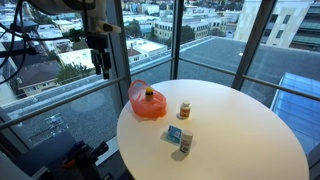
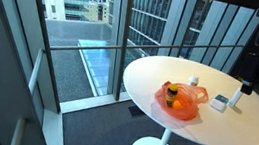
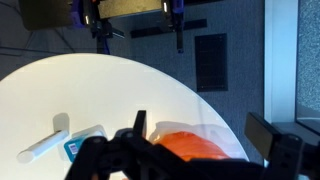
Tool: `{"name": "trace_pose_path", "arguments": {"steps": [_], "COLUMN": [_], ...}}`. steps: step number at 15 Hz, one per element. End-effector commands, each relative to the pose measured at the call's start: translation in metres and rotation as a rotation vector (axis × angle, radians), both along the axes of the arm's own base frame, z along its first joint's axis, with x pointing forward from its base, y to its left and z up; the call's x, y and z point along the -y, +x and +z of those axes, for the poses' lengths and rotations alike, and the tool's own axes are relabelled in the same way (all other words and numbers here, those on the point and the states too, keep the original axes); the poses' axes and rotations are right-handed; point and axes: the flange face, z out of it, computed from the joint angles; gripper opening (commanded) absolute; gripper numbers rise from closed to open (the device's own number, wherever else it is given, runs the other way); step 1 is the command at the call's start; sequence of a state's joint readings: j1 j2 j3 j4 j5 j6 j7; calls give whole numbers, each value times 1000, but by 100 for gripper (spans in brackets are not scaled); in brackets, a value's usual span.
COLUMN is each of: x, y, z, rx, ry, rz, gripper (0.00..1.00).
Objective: Put the white container with a yellow label in the plastic bag
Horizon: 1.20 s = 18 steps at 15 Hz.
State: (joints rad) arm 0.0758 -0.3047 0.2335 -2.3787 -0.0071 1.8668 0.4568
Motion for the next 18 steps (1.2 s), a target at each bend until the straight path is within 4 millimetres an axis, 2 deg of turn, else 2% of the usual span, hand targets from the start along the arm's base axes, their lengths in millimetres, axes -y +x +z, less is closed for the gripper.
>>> {"name": "trace_pose_path", "arguments": {"steps": [1,6,11,15,16,17,18], "x": [28,73,114,142,145,137,141], "y": [33,74,105,119,119,111,113], "z": [13,10,1,2,3,-4,-3], "rx": [36,110,187,239,244,228,232], "ry": [-5,-8,26,53,52,36,37], "rz": [-69,-132,-150,-151,-154,-162,-166], "gripper": [100,100,100,100,100,100,100]}}
